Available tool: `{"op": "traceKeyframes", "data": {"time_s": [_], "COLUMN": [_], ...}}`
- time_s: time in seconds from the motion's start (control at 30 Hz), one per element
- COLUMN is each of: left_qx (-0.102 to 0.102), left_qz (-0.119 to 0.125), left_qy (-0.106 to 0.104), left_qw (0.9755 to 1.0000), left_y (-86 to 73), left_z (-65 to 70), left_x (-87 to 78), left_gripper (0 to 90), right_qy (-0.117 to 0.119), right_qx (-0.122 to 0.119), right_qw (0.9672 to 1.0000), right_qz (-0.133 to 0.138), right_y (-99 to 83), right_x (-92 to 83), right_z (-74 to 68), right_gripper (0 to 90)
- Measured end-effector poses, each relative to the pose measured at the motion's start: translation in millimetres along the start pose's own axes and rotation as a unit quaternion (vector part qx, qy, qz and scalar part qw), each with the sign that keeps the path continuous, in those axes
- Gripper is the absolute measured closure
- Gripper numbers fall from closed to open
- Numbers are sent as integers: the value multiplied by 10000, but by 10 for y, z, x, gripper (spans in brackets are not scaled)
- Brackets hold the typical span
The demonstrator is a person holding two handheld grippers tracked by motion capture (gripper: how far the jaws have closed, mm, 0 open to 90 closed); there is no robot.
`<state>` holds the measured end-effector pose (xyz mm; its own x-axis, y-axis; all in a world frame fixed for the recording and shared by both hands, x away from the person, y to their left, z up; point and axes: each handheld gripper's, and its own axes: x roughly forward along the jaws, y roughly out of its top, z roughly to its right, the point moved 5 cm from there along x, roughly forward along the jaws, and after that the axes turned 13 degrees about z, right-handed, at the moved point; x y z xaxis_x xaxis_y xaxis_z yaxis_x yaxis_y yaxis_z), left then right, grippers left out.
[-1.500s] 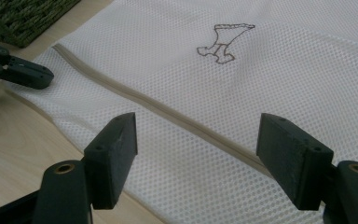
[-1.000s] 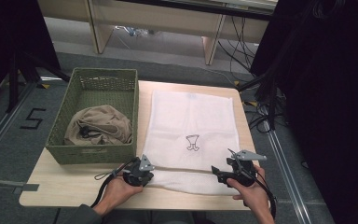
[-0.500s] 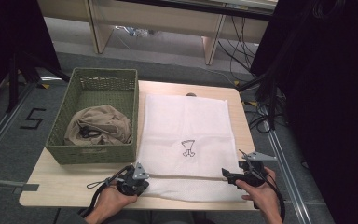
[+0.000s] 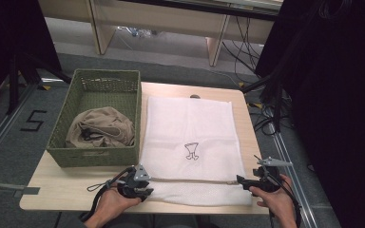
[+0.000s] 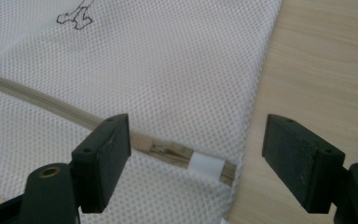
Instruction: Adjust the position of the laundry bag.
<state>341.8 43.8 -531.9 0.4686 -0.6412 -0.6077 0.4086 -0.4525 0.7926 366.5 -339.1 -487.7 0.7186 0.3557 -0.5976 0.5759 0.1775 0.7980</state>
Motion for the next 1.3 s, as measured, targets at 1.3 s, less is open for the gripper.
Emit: {"op": "traceKeyframes", "data": {"time_s": [1.3], "left_qx": [102], "left_qz": [475], "left_qy": [-300], "left_qw": [9984], "left_y": [409], "left_z": [215], "left_x": [93], "left_gripper": [390], "right_qy": [-27], "right_qx": [114], "right_qw": [9980], "right_qz": [-619], "right_y": [-293], "right_x": [-103], "right_z": [130], "right_gripper": [348]}}
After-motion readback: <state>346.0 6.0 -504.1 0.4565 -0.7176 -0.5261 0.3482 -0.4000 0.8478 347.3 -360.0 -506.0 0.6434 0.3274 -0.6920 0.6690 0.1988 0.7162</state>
